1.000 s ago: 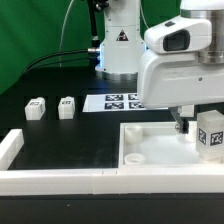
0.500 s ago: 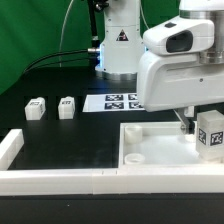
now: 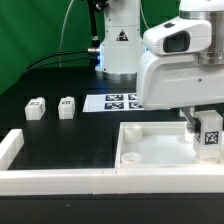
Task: Assemble one leg
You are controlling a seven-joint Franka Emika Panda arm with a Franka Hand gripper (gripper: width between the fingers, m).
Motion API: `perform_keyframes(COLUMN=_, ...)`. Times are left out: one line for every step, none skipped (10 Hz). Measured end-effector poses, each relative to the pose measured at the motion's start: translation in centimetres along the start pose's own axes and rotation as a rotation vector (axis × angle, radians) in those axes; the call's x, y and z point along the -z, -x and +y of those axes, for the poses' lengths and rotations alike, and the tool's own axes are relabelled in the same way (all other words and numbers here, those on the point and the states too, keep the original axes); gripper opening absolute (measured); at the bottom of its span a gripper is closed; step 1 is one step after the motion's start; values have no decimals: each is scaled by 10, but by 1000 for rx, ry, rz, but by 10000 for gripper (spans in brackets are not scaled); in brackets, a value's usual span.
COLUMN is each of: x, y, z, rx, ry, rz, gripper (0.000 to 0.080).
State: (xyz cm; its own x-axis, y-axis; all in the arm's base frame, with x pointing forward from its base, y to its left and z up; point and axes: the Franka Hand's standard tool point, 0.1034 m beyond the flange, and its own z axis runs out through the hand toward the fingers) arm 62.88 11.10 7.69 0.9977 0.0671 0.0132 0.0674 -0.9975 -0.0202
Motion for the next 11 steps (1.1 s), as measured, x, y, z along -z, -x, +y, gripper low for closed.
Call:
perform_keyframes(x=0, y=0, z=-1, rx=-113, ry=-3, rz=0, gripper=294)
perform_keyframes(x=0, y=0, z=-1, rx=-226, ry=-6, rz=3, gripper=294)
perform_keyframes(x=-2, y=1, z=-3, rx=-391, ry=-13, rz=6, gripper=294)
perform_keyframes(x=-2, y=1, z=-4, rx=-511, ry=-14, rz=8, gripper=294)
perform_keyframes(x=-3, y=1, z=-3, rx=-632, ry=-22, rz=10, gripper=294)
perform_keyframes(x=-3, y=1, z=-1, rx=-777, ry=-46, rz=5, gripper=294)
perform_keyframes(x=-4, y=1, z=-1, rx=-914, ry=-45, rz=0, gripper=294)
perform_keyframes(x=-4, y=2, z=-1, rx=-1061, ry=-44, rz=-5, gripper=294)
perform_keyframes(x=-4, y=2, z=-2, rx=-1186, ry=-41, rz=-8, gripper=294)
perform_keyframes(x=-4, y=2, z=-2, rx=-1291, ry=-42, rz=-12, gripper=294)
perform_keyframes(x=-4, y=2, z=-2, rx=-1325, ry=-43, rz=-14, gripper=294)
